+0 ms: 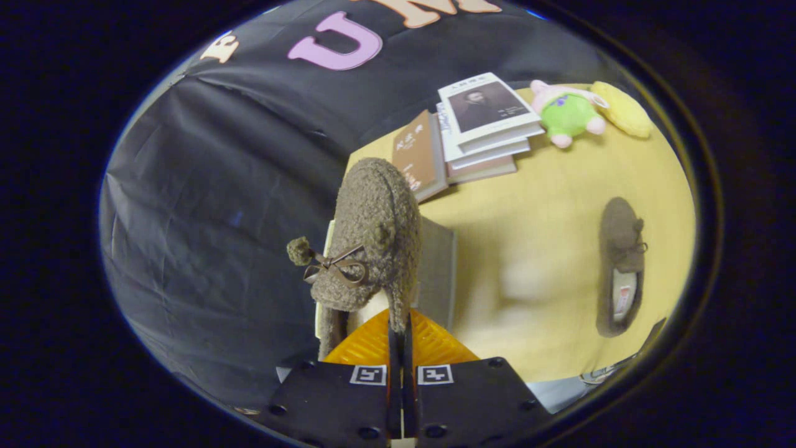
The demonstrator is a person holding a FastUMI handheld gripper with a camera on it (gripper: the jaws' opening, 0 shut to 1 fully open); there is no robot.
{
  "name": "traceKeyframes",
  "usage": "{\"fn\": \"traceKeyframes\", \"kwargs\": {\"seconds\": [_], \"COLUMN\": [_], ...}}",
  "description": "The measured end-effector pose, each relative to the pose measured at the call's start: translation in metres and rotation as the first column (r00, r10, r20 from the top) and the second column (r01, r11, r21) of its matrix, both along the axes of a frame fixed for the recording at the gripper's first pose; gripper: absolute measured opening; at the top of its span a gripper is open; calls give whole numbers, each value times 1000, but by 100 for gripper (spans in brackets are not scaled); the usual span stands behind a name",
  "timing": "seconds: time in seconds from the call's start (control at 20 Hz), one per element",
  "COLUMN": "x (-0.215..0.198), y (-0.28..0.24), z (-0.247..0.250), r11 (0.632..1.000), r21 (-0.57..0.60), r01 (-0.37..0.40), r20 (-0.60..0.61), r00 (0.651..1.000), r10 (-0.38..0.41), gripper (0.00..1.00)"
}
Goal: Open the storage box then place both shoes into the box .Put the left shoe in first, then the right shoe, with the right side of both shoes facing outward in a uniform manner.
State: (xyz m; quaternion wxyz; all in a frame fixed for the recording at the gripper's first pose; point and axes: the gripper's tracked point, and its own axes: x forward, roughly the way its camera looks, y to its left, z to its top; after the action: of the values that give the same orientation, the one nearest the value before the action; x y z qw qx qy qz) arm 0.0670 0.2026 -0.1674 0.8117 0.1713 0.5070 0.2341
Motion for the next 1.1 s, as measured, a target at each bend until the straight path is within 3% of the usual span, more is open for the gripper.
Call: {"fn": "traceKeyframes", "kwargs": {"seconds": [0.2, 0.45, 0.7, 1.1], "x": [-3, -6, 0, 3], "y": [61, 102, 117, 123], "z": [-31, -93, -137, -180], "r11": [1000, 996, 979, 940], "r21": [14, -90, -197, -340], "r01": [-11, 1, 44, 17], "r20": [-62, -115, -136, -170], "r00": [998, 993, 988, 982], "r10": [12, -11, -72, -79], "gripper": [4, 5, 5, 5]}}
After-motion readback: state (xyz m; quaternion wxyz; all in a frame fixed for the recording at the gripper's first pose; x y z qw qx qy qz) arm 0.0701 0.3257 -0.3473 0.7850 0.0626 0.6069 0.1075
